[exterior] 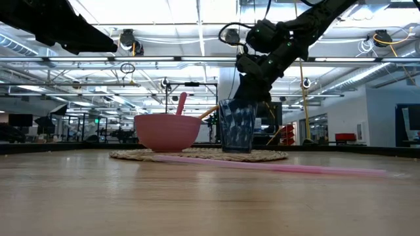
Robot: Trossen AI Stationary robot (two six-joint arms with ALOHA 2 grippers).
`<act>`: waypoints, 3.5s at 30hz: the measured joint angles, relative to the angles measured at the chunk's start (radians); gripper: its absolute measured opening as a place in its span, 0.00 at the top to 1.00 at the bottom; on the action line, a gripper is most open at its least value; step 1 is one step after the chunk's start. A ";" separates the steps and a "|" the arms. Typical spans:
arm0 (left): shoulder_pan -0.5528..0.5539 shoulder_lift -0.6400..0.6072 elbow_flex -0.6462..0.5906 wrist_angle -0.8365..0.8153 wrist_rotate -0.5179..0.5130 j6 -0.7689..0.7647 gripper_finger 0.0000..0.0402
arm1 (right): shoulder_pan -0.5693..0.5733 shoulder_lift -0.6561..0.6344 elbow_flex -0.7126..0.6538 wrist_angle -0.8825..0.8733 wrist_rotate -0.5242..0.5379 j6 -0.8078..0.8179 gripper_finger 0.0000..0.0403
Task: Pick & Place Utensil
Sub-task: Put the blue cup on the brown placemat to the right of the pink bowl on the brown placemat, then put the pink straw into the blue cup on the brown placemat
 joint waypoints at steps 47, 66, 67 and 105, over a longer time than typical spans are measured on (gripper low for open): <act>0.000 0.000 0.000 -0.003 0.016 -0.020 0.67 | 0.768 -0.287 -0.380 0.342 0.349 0.050 0.65; 0.000 0.000 0.000 0.001 0.017 -0.064 0.67 | 0.762 0.186 0.004 0.220 0.373 0.119 0.65; 0.000 0.000 0.000 0.000 0.017 -0.064 0.67 | 0.758 0.205 0.028 0.183 0.372 0.131 0.65; 0.000 0.000 0.000 -0.009 0.019 -0.054 0.67 | 0.732 0.348 0.106 0.018 0.362 0.324 0.65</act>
